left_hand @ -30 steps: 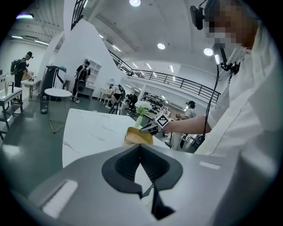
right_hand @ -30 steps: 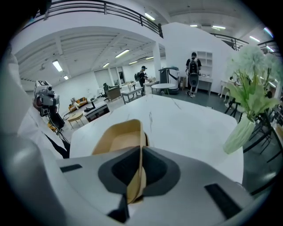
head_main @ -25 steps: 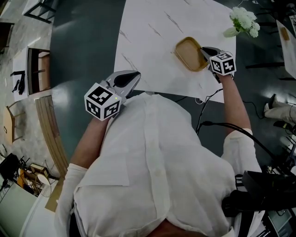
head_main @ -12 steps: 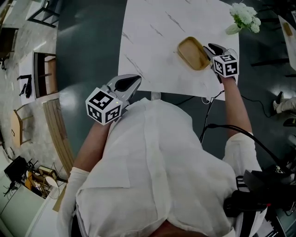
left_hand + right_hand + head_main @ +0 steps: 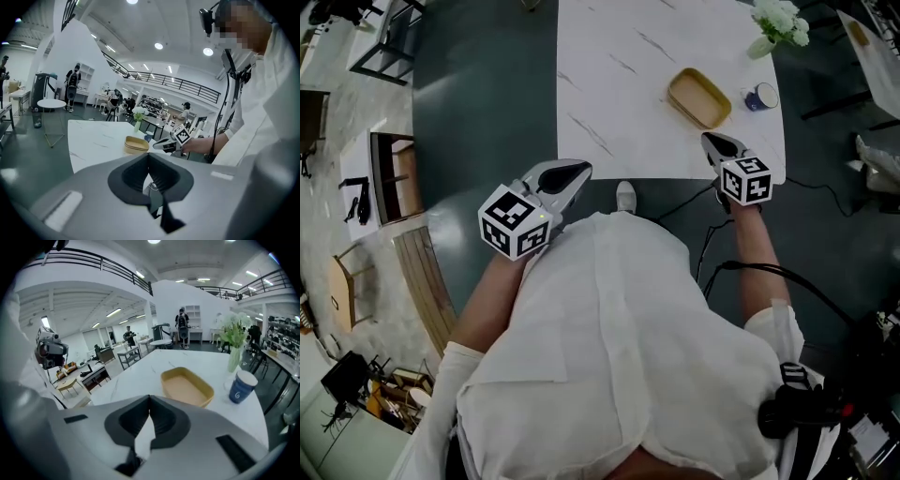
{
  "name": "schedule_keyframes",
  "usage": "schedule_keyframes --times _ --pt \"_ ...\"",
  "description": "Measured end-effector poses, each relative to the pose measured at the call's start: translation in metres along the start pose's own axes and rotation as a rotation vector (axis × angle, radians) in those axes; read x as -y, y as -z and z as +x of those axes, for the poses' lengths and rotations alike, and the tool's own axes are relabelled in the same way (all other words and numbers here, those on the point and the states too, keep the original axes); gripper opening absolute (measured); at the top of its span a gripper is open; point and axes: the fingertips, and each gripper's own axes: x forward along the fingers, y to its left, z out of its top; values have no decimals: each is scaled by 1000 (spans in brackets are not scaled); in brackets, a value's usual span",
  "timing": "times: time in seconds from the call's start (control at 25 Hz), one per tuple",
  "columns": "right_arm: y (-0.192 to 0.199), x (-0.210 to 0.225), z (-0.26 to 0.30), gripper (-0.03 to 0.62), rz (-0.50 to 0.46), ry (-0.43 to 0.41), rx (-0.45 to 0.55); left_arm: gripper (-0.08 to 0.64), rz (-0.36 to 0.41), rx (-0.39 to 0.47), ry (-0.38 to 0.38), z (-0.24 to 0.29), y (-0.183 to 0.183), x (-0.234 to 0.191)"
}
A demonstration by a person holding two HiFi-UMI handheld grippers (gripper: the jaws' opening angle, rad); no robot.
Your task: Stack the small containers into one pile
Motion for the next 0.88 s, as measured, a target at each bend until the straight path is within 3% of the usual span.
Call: schedule_keyframes --times 0.52,0.88 --pt "28 -240 -27 6 14 -55 76 8 2 15 97 -116 61 20" --pt "39 -326 -45 6 -23 -52 104 6 21 51 139 -159 83 38"
